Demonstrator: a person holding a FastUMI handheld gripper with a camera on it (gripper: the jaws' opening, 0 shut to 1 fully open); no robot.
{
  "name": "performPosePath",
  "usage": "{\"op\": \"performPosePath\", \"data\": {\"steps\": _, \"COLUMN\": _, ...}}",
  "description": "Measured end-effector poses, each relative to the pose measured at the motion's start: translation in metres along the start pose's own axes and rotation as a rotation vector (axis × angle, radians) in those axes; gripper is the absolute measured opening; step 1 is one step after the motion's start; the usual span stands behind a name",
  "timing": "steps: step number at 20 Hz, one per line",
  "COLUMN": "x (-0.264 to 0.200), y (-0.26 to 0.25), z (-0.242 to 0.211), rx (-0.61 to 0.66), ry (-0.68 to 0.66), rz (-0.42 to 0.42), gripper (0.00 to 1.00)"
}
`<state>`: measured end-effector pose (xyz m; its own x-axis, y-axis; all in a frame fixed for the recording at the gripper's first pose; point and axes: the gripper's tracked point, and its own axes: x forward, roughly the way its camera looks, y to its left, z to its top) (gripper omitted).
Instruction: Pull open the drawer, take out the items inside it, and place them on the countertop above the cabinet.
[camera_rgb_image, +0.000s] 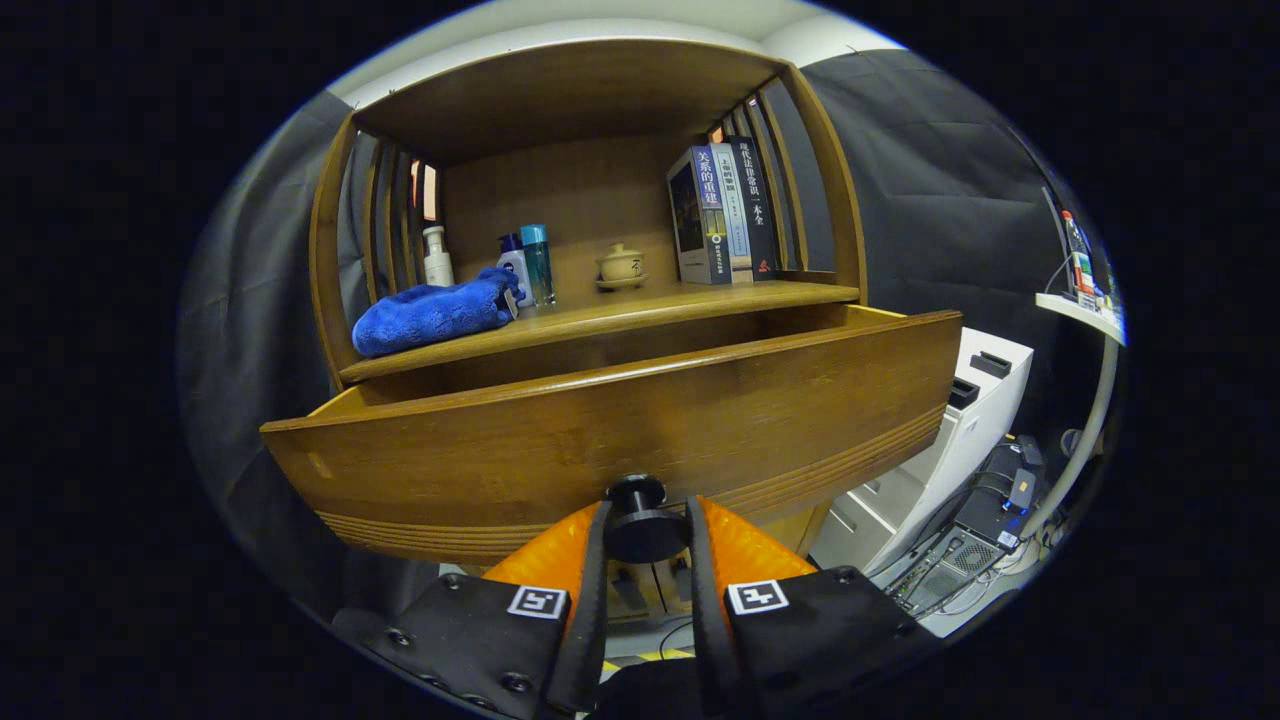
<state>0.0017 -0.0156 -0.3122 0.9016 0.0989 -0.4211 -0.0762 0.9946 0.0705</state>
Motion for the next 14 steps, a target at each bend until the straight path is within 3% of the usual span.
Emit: {"op": "performPosePath", "data": {"steps": 14, "x": -0.064, "y": -0.008, "z": -0.023, "rx": 0.042, "ry": -0.009, "rz": -0.007, "gripper": 0.45}}
